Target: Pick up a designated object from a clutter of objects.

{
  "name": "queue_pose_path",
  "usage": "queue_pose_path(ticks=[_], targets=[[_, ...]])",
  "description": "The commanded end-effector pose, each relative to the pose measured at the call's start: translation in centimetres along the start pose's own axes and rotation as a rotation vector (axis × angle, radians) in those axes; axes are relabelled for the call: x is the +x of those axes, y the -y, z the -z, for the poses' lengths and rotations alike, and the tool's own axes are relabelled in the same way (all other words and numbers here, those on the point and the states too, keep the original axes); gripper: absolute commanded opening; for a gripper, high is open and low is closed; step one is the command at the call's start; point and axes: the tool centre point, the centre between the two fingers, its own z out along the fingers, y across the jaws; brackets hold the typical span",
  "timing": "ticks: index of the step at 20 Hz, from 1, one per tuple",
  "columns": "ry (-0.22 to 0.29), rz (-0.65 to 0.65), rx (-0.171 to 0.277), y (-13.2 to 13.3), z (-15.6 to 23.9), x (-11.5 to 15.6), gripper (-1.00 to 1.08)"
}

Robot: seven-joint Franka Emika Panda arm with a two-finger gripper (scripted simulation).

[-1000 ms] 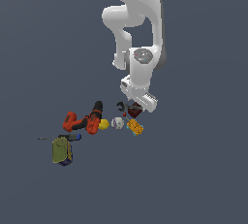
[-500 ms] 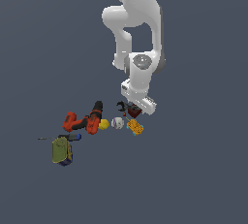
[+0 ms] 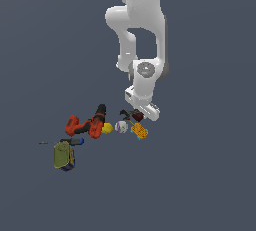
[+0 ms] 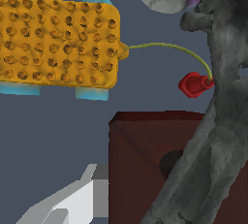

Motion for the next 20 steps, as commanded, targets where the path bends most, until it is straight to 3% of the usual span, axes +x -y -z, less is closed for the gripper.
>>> queue_pose_path(ticks=[1,13,20], targets=[[0.0,0.0,0.0,0.0,-0.1,0.0,-1.0],[-0.001,0.0,0.002,0.1,0.2,0.0,-1.0],[-0.001,0.0,0.002,0.8,2.3,-0.4,-1.0]])
